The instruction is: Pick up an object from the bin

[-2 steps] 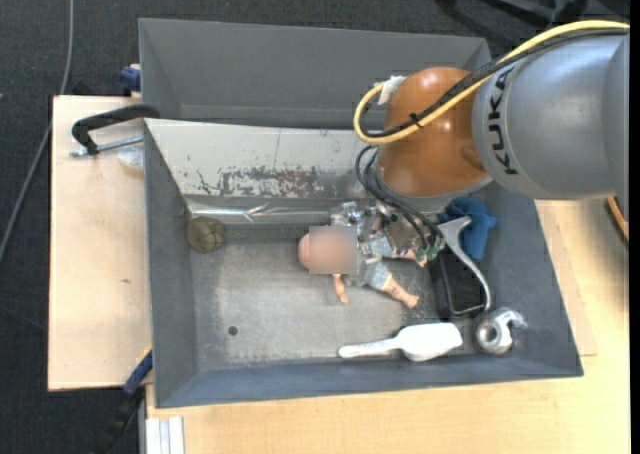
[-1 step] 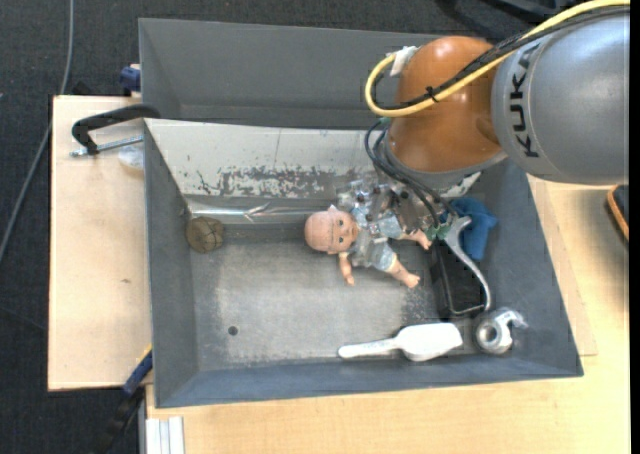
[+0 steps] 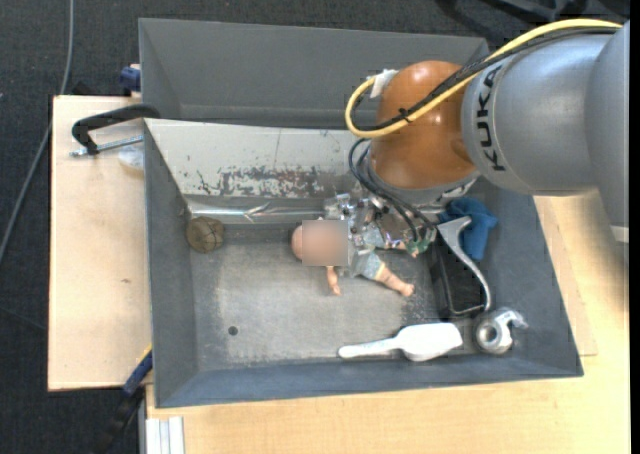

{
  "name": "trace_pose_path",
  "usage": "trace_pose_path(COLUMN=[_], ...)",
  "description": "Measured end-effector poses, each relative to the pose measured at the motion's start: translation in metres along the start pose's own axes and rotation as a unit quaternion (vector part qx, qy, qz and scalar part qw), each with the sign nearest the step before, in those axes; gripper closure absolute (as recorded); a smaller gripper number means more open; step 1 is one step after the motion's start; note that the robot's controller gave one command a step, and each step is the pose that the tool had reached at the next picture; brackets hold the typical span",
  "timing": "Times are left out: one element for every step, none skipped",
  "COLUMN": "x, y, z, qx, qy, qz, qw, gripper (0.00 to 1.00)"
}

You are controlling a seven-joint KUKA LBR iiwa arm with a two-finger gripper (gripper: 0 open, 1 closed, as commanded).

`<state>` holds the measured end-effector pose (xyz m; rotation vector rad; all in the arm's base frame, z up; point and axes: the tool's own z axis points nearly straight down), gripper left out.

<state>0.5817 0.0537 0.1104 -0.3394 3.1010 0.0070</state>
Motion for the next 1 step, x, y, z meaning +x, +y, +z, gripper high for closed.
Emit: trace_pose_path(x=[0.0110], y=[-0.0001], z=[-0.1680], qx=[0.000], qy=[-0.0010], qz=[-0.022], qw=[0.9998], gripper=[1.00])
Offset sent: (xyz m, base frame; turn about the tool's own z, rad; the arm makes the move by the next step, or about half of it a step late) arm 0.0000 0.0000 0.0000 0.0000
